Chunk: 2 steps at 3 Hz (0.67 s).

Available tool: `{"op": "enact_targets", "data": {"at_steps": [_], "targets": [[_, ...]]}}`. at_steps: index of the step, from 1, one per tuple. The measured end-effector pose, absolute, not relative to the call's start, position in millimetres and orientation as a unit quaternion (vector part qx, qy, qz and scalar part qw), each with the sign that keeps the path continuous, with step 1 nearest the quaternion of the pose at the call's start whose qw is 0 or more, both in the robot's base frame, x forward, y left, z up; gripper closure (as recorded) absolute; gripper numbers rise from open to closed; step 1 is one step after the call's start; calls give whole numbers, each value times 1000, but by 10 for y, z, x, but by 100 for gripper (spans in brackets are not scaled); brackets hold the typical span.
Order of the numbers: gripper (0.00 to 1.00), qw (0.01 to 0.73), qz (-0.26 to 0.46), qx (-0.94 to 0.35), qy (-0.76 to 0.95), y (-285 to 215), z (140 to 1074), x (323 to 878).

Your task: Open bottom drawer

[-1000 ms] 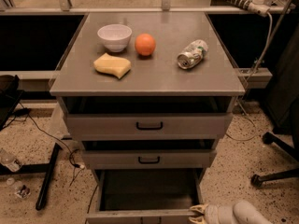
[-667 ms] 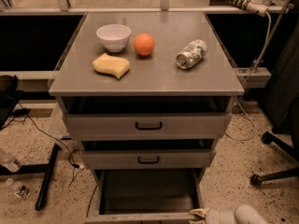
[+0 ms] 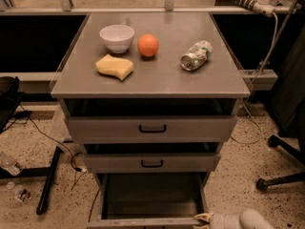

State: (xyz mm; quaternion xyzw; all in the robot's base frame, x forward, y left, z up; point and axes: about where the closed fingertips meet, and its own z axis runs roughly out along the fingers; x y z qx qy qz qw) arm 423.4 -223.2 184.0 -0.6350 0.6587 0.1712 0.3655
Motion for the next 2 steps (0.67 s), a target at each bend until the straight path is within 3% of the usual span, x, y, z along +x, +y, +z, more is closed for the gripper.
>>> {"op": "enact_targets", "data": {"at_steps": [2], "targets": [[11,365,171,-635,659,-2231,1840,4234]]}}
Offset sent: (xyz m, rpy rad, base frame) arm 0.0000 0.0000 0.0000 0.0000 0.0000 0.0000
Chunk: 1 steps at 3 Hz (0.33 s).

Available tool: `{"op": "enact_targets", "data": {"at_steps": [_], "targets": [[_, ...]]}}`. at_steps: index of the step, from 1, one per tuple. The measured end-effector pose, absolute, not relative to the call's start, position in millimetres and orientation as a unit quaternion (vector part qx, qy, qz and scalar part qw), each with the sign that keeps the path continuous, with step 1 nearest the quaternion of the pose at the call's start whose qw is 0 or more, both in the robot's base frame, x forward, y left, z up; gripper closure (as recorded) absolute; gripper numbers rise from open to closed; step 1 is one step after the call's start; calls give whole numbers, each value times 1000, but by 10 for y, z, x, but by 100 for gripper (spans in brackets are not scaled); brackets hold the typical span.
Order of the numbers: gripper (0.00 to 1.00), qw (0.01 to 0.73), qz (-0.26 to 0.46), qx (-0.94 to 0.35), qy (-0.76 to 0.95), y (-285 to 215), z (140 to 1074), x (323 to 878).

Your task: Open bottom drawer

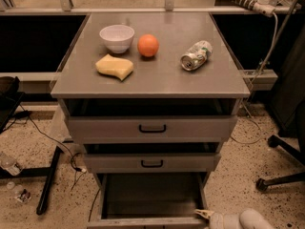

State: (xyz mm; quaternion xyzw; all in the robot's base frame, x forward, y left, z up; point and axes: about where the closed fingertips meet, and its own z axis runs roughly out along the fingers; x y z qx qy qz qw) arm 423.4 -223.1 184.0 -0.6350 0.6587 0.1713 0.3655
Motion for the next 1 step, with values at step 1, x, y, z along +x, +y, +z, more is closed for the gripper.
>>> {"op": "enact_targets", "data": {"at_steps": [1], "targets": [[0,365,171,-635,659,-2231,1840,4234]]}}
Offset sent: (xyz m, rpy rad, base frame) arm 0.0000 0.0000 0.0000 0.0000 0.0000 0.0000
